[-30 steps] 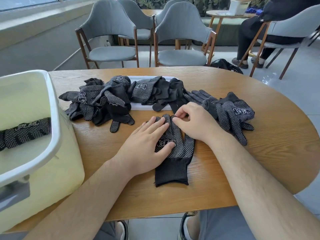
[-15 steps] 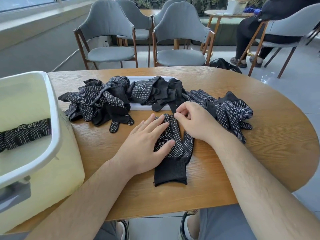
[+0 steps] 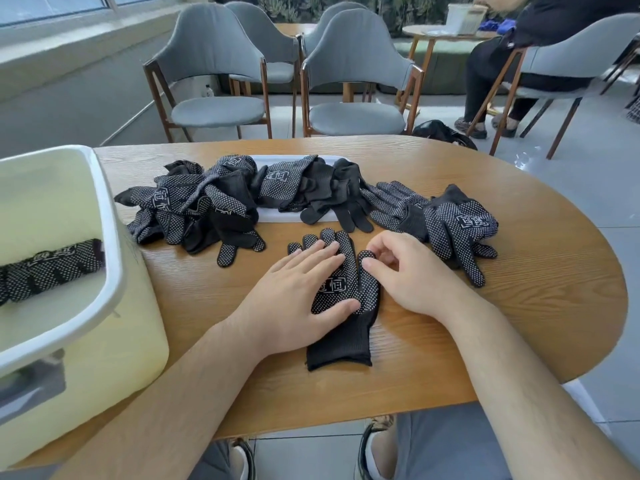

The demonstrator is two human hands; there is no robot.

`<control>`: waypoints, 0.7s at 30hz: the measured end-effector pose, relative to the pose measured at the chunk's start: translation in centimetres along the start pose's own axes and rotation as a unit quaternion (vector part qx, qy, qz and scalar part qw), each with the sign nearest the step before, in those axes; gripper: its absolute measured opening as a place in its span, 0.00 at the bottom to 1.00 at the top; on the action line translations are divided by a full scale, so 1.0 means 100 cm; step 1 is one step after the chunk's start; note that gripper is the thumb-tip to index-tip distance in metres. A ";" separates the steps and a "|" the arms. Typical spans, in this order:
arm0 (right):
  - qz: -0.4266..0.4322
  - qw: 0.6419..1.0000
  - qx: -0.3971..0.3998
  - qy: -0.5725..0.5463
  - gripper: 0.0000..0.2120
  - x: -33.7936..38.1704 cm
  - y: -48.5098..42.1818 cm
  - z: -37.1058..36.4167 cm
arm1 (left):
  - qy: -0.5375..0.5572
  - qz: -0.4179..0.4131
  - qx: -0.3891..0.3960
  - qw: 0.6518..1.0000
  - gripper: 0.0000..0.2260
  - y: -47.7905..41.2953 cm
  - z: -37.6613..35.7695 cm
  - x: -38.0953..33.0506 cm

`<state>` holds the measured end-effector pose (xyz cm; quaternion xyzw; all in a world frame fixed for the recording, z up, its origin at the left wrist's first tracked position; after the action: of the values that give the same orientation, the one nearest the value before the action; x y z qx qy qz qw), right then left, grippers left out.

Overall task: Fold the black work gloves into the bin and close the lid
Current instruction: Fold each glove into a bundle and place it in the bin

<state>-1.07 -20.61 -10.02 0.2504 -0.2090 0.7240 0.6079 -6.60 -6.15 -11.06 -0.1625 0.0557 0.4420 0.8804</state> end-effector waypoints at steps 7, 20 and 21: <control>0.021 0.999 -0.027 -0.026 0.13 0.007 -0.004 0.001 | -0.024 -0.012 0.066 0.997 0.37 -0.002 -0.013 0.001; 0.030 0.996 -0.078 -0.012 0.05 0.021 -0.044 -0.011 | -0.050 0.115 -0.190 0.974 0.08 0.012 0.041 0.033; 0.031 0.996 -0.078 -0.018 0.05 0.021 -0.044 -0.011 | -0.049 0.113 -0.179 0.976 0.08 0.011 0.037 0.033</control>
<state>2.87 -17.57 -9.57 0.2084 -0.2835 0.7192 0.5991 -5.68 -1.74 -8.60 -0.2881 -0.0497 0.5493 0.7828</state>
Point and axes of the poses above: each hand's wrist, its own y-axis away from the middle knuckle, its own z-axis out of the back of the hand, x = y × z, the point moved 10 cm from there along -y, towards the middle knuckle, and after that the axes turned 14 degrees about -z, right-handed, at the moved point
